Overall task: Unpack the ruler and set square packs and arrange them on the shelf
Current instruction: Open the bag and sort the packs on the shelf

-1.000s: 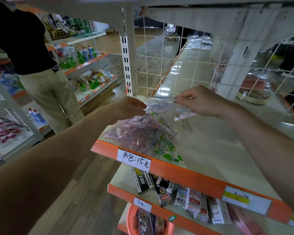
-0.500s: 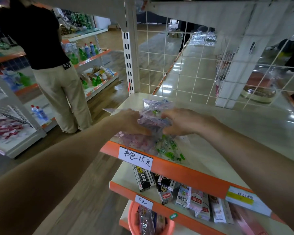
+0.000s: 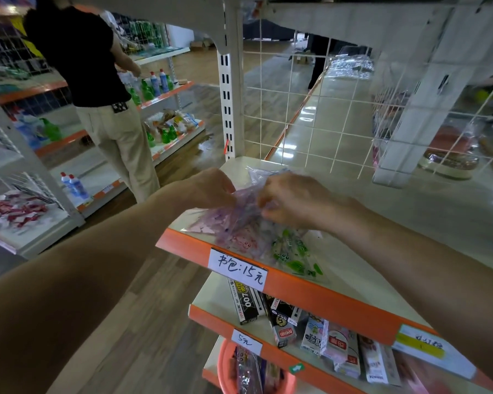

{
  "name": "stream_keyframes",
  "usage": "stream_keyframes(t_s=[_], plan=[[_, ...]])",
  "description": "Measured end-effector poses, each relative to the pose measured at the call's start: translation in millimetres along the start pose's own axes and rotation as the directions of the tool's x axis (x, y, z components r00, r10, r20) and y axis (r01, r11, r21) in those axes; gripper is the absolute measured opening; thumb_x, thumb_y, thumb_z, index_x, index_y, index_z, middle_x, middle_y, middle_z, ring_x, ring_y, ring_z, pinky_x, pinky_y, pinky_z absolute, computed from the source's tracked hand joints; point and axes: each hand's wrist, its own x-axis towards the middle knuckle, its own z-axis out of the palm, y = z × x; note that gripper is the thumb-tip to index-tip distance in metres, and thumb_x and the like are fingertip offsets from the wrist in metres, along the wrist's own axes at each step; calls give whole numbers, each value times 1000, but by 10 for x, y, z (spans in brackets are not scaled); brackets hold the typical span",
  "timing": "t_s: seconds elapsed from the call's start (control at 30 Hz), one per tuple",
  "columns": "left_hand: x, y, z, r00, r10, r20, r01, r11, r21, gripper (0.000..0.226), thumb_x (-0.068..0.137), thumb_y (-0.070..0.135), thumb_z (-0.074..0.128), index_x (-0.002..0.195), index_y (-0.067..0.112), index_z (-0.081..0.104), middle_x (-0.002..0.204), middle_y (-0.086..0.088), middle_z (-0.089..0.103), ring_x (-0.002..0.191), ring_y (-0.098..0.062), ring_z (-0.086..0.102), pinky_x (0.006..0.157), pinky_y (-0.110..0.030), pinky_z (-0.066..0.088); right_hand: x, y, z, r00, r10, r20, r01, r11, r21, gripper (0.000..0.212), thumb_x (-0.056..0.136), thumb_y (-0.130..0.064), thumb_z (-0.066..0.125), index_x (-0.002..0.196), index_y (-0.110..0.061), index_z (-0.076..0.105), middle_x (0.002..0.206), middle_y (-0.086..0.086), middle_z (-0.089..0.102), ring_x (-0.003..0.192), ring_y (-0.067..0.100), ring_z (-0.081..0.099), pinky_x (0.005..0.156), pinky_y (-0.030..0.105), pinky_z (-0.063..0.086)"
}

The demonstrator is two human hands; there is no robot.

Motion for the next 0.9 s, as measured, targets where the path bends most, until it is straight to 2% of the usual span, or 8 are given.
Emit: stream_keyframes(t_s=[0.17,0.27,0.4,0.5,0.6,0.67,0.73,0.9], plan=[[0,-42,-42,1000,-12,22,14,996,-85,27,90,22,60,113,12,69,101,-1,68,85,-15,62,72,-24,46,193,-242,241,967,-209,149,231,961,-153,29,88,-15,53,114,-19,64,119,4,59,113,25,54,83,39,51],[-6,-65,-50,999,-12,40,16,995,-96,25,91,26,59,109,12,70,102,-5,69,92,-19,63,78,-30,48,275,-277,283,961,-221,166,257,935,-246,31,88,-15,54,118,-16,59,121,6,54,114,27,52,82,42,52],[13,-109,-70,998,-17,66,25,991,-128,27,93,22,55,108,5,68,106,-16,67,82,-23,61,71,-32,49,294,-316,261,966,-213,144,251,901,-354,39,92,-9,50,130,-17,48,127,5,51,117,25,51,82,39,46],[27,-140,-75,997,-33,63,42,987,-152,29,93,19,53,112,0,65,110,-21,65,74,-20,53,67,-29,46,266,-325,307,968,-244,64,247,870,-426,31,94,-6,45,125,-12,52,117,8,59,106,27,57,78,39,48],[43,-152,-67,997,-35,64,48,975,-216,29,94,19,54,113,0,65,105,-21,64,76,-20,52,69,-31,49,207,-199,390,934,-340,-110,279,886,-370,21,71,-2,73,91,-7,66,84,10,68,74,27,65,59,35,55],[39,-156,-81,998,-41,57,56,956,-288,26,94,17,55,114,5,66,103,-15,64,83,-22,56,80,-35,54,168,-84,441,904,-366,-220,287,902,-323,21,60,-2,78,77,-8,68,69,8,68,60,24,63,48,30,53],[32,-156,-105,998,-34,59,52,935,-351,25,94,16,56,115,8,66,108,-12,65,94,-24,62,82,-36,57,102,-11,432,881,-362,-304,281,919,-277,14,65,-7,74,78,-9,69,67,6,68,58,22,63,47,28,52],[15,-127,-109,999,-26,22,32,930,-366,25,96,16,51,115,8,65,90,-5,62,66,-8,51,46,-9,42,-44,123,216,857,-207,-472,231,973,-6,22,84,-23,48,86,-14,68,81,1,70,72,20,65,63,29,54]])
